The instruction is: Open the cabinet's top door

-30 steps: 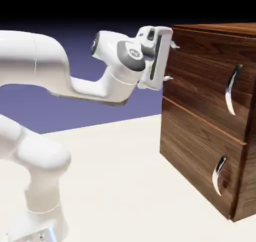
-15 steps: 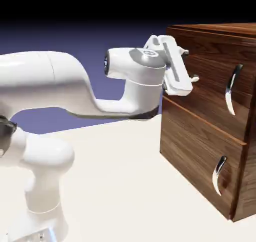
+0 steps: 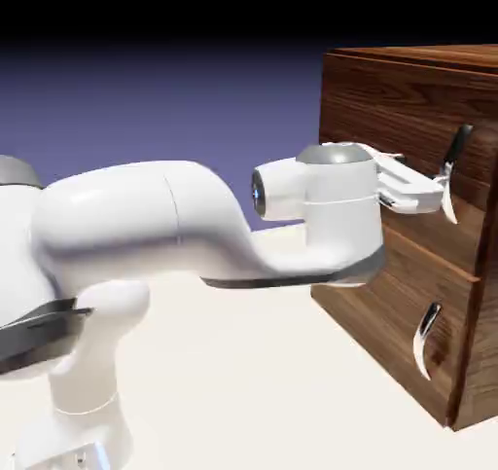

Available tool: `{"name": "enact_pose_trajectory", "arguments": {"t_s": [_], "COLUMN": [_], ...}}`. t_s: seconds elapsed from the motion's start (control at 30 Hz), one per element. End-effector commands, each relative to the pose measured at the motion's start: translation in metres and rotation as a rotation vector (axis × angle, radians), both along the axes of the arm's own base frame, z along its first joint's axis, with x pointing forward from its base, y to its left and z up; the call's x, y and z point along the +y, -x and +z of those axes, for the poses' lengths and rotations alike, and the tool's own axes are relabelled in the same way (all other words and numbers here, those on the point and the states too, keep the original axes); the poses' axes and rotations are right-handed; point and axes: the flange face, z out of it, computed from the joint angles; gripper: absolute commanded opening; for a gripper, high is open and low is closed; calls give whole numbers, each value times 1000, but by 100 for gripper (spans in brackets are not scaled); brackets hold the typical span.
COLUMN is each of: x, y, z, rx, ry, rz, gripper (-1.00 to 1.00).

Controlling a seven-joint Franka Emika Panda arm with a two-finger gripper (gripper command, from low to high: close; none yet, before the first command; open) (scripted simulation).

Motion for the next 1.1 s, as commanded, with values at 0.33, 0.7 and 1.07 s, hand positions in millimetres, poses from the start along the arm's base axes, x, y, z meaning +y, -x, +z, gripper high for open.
{"name": "enact_pose_trajectory", "arguments": {"t_s": [0.33, 0.7, 1.07], "x": [9, 44, 104], "y": [-28, 54, 141], "z": [0, 0, 0], "rx": [0, 0, 0], "ry": [0, 0, 0], "rz": [-47, -229, -447], "gripper": [-100, -100, -100]}}
